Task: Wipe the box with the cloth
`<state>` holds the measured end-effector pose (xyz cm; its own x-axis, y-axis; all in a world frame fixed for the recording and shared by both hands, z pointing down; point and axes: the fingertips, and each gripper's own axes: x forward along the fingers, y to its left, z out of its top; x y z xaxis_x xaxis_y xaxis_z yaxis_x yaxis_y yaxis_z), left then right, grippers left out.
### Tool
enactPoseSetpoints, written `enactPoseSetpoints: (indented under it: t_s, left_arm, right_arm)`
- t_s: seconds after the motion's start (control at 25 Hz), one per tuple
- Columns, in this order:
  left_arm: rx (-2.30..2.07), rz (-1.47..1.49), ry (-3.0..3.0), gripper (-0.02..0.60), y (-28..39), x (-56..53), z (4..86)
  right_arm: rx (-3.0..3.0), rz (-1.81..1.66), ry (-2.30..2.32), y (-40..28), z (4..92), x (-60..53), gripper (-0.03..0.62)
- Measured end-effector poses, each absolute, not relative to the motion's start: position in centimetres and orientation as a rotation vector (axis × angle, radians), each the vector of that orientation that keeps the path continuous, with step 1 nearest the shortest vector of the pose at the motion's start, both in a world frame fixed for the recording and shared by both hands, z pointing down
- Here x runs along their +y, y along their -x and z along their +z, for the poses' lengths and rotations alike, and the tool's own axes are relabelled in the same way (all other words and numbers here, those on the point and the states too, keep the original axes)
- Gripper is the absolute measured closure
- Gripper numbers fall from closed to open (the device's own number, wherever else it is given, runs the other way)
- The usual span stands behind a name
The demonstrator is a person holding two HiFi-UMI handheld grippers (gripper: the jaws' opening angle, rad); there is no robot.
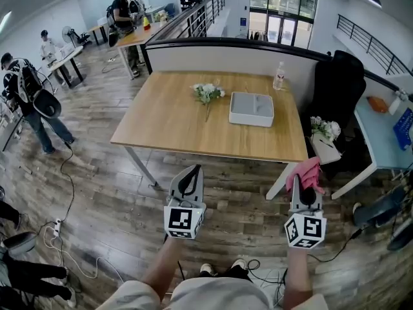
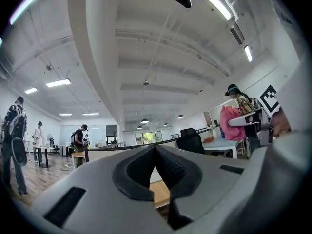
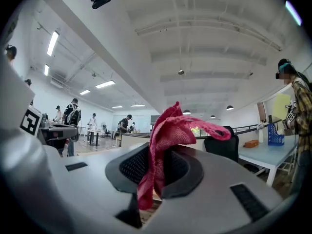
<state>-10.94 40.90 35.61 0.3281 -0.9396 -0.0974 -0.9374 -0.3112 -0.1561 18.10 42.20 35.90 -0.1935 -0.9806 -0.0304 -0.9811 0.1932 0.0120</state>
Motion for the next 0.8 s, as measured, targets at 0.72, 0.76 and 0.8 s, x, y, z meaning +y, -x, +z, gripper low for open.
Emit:
enactPoseSetpoints:
  t_s: [0.72, 0.76, 0.8]
  left_arm:
    - [1.644, -0.028, 2.499, 0.568, 2.1, 38.0, 36.6]
    - [1.634, -0.032, 2.511, 0.568, 1.2, 37.7, 36.8]
    - [1.621, -0.036, 2.524, 0.568, 0.4, 37.5, 37.0]
  right_arm:
    - [2.266, -0.05, 2.079, -28.1, 38.0, 42.1, 0.517]
    - [2.255, -0.055, 2.092, -29.0, 38.2, 42.1, 0.517]
    - [2.243, -0.061, 2.105, -30.0, 38.4, 42.2, 0.517]
